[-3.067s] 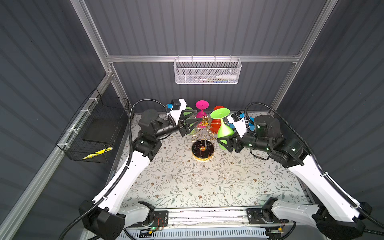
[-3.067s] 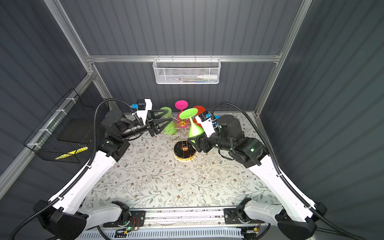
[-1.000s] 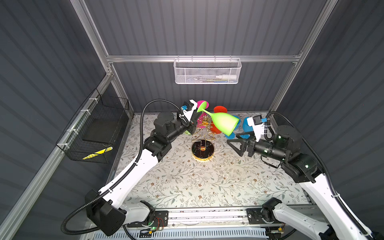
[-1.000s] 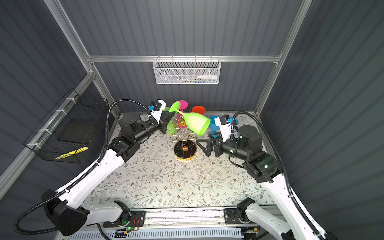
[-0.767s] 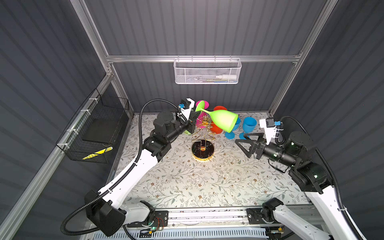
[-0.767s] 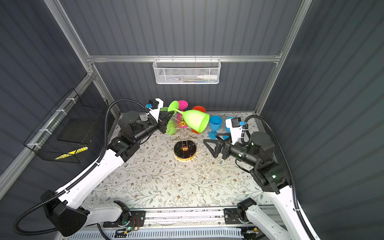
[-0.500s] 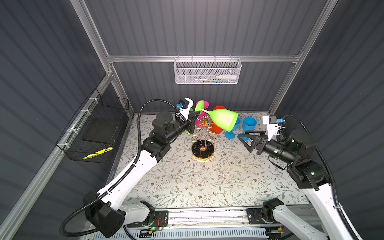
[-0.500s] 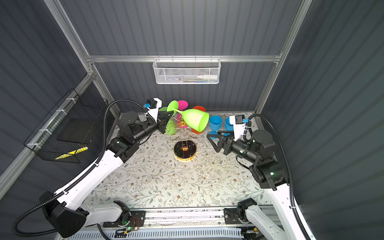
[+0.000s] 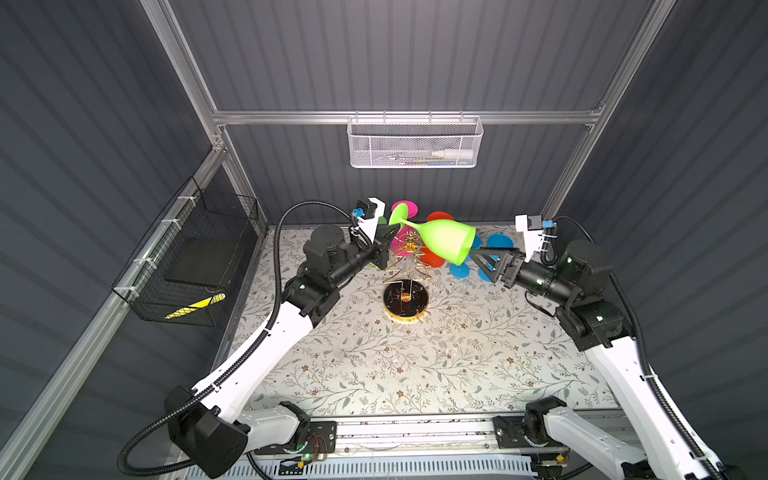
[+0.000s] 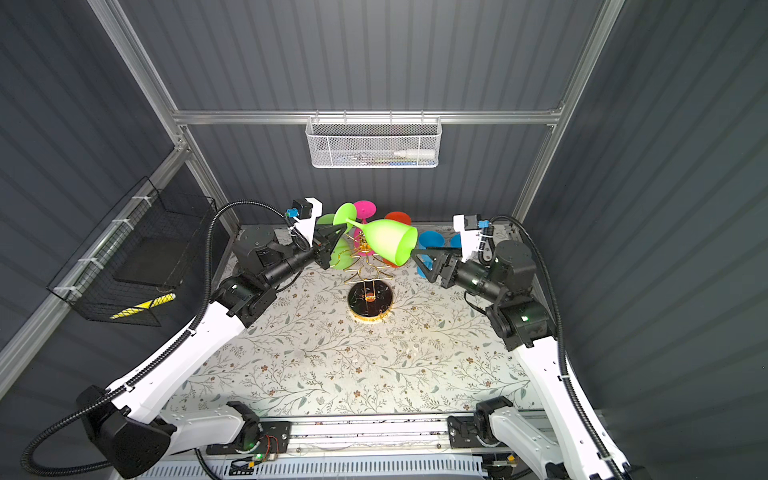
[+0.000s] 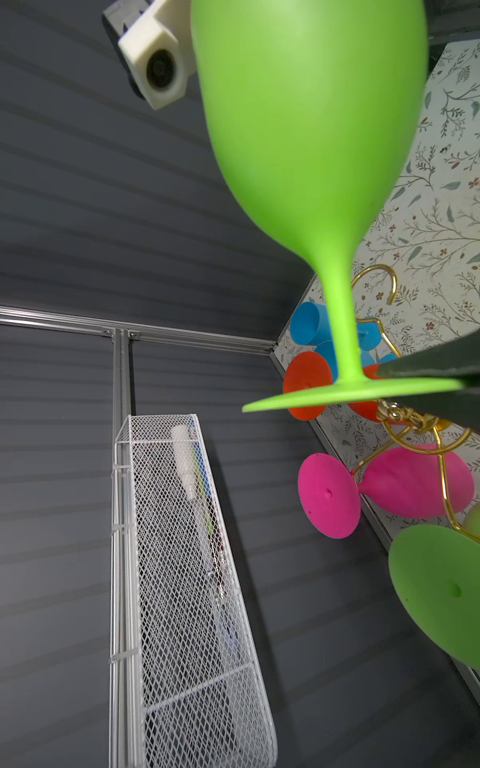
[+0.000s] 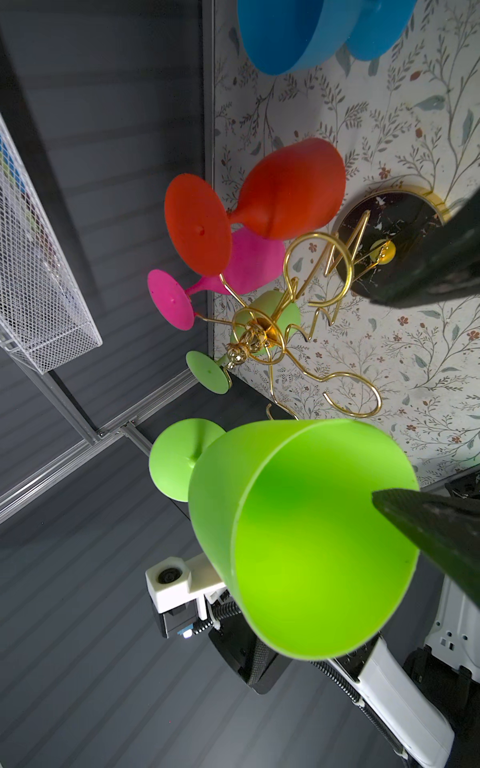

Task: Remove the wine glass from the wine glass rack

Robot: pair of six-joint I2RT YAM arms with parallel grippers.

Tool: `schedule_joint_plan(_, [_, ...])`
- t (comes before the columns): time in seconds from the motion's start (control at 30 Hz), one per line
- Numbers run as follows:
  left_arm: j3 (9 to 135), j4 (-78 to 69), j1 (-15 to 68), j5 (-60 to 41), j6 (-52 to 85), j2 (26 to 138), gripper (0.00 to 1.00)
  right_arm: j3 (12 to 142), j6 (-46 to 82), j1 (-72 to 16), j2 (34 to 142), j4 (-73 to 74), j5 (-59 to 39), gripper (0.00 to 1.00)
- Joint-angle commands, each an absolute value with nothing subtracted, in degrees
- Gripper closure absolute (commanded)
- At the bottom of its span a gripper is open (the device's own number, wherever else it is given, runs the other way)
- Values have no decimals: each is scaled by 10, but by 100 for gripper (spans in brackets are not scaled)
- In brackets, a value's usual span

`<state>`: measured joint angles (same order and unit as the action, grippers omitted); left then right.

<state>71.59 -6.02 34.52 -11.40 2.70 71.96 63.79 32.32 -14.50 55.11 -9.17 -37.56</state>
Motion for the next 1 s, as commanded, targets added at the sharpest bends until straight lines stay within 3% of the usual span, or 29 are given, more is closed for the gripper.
schedule_joint_plan(0.0, [714, -72, 347, -125, 40, 710, 100, 659, 341, -144, 565, -52, -393, 35])
schedule_joint_plan(0.33, [711, -73, 347, -125, 42, 713, 100, 662, 367, -157, 599, -6, -400, 60])
schedule_joint_plan(0.5, [710, -75, 347, -126, 40, 715, 100, 663, 373, -167, 610, 2, -403, 77])
schedule_joint_plan(0.83, [707, -75, 347, -116, 34, 711, 100, 666, 379, -173, 613, 4, -393, 100])
schedule_joint_plan(0.97, [704, -77, 347, -107, 36, 708, 86, 684, 354, -170, 608, -37, -371, 100])
